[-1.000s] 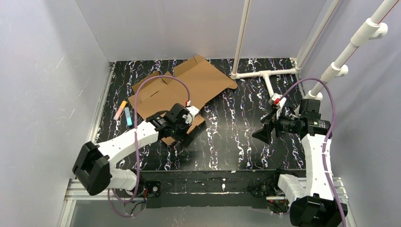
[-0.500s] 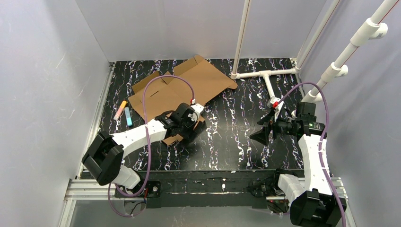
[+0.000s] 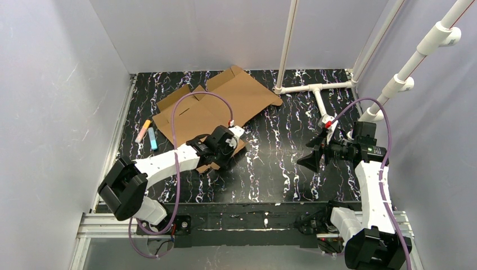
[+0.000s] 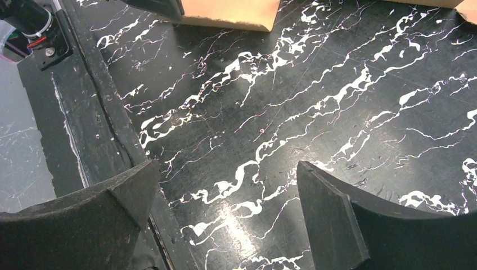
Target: Fold the paper box
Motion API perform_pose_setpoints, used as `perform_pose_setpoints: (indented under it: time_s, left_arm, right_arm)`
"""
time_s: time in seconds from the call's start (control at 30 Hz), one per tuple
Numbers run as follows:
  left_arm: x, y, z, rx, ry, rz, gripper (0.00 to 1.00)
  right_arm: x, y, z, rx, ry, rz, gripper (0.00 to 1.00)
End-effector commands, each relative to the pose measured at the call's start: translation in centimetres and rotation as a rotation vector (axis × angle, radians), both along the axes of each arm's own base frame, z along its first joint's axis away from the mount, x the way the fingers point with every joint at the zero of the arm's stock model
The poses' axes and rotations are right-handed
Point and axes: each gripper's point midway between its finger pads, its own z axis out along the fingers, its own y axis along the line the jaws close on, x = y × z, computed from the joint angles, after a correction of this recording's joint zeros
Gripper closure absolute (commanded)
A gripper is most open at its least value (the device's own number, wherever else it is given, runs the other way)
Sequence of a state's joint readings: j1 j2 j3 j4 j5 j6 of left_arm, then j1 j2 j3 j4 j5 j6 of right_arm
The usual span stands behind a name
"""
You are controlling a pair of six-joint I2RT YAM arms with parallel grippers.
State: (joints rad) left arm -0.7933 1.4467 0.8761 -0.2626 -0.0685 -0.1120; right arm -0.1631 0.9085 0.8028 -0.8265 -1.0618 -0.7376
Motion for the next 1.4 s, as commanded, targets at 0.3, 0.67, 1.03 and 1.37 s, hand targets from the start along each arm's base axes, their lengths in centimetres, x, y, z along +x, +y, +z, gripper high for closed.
perform_pose_setpoints:
  time_s: [0.3, 0.67, 1.03, 1.37]
  left_arm:
    - [-3.0, -7.2, 6.8, -0.327, 0.069, 0.305, 1.00]
    - [-3.4, -18.2, 5.1, -0.345, 0.247, 0.296, 0.44]
    - [-0.3, -0.7, 12.5, -0.192, -0.084, 0.186, 0.02]
    - [7.8, 14.2, 11.8, -0.142, -0.060, 0.494, 0.02]
  right_arm:
    - [0.4, -0.1, 0.4, -0.010, -0.034, -0.003, 0.00]
    - [0.9, -1.5, -0.3, -0.098, 0.066, -0.059, 0.00]
    - [3.1, -2.6, -2.5, -0.191, 0.160, -0.122, 0.00]
    - [3.0, 1.7, -4.7, -0.355, 0.201, -0.037, 0.00]
